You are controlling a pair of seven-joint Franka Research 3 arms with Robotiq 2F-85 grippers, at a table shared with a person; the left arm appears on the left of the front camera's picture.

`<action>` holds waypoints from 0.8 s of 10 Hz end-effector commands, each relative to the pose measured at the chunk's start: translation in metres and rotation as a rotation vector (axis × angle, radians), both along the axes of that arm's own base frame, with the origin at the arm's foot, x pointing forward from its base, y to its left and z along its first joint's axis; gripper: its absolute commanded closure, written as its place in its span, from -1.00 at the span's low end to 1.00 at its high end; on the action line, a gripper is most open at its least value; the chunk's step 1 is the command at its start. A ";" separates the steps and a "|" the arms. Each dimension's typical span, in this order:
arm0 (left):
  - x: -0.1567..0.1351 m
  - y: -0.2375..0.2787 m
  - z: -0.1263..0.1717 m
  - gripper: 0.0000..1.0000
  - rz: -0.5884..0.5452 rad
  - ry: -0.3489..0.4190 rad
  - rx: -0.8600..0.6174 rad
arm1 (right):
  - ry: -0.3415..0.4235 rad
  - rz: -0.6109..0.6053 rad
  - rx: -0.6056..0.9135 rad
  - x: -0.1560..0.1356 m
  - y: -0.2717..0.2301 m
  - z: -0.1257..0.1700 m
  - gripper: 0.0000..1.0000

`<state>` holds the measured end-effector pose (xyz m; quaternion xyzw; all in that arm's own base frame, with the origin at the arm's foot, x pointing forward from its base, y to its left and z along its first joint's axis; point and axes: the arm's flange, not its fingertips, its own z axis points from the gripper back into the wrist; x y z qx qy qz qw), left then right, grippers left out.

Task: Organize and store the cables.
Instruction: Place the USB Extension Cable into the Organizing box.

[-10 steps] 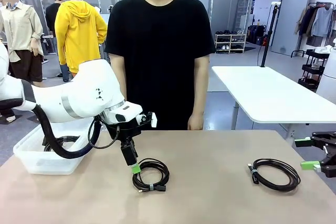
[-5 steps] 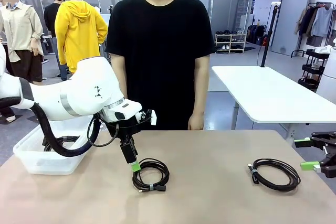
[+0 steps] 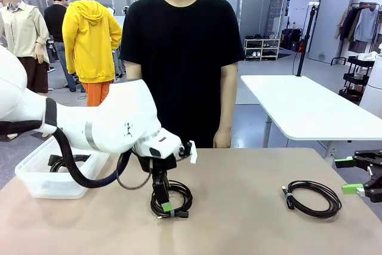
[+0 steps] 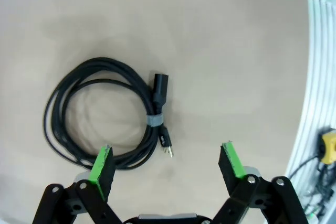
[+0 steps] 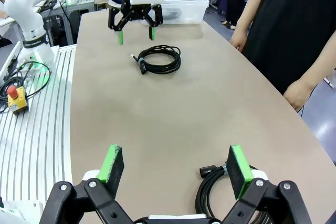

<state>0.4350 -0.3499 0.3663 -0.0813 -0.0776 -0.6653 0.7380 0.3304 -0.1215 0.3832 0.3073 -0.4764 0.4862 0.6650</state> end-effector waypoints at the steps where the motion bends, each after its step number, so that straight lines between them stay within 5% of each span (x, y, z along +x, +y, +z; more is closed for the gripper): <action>1: -0.002 -0.002 -0.023 -1.00 0.044 -0.034 0.043 | 0.016 -0.015 0.023 0.003 0.001 0.002 -1.00; 5: 0.006 -0.013 -0.048 -1.00 0.029 -0.106 0.080 | 0.016 -0.015 0.023 0.003 0.001 0.002 -1.00; 8: 0.016 -0.022 -0.057 -1.00 0.027 -0.085 0.091 | 0.016 -0.015 0.023 0.003 0.001 0.002 -1.00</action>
